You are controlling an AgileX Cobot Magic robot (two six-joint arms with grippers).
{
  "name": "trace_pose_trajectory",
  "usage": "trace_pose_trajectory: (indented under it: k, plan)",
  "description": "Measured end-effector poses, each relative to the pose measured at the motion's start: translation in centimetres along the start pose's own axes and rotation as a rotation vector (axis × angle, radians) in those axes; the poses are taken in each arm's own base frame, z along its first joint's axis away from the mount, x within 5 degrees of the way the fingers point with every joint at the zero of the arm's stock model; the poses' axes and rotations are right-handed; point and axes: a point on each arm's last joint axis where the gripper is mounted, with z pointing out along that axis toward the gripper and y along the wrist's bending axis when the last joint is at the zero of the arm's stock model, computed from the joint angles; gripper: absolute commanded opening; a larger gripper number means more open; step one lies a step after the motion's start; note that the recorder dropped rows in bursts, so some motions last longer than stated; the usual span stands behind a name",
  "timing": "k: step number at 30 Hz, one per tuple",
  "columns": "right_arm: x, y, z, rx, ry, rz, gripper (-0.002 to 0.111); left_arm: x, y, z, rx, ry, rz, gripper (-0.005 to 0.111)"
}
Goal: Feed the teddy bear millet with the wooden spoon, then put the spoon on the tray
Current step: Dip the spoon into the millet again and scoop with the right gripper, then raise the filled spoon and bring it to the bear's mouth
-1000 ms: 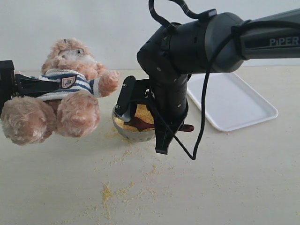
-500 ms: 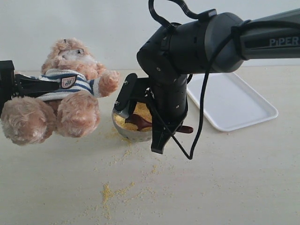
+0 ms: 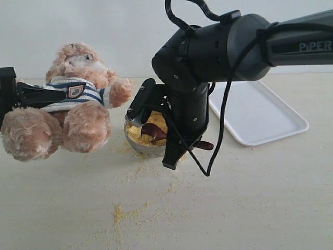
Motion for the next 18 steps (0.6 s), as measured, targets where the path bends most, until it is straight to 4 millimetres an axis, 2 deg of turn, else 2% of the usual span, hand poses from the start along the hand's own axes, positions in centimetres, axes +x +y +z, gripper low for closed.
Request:
trace_pose_trajectory:
  k: [18]
  plan:
    - [0.08, 0.04, 0.00, -0.005, 0.009, 0.031, 0.000, 0.00, 0.00, 0.00, 0.000, 0.000, 0.000, 0.005]
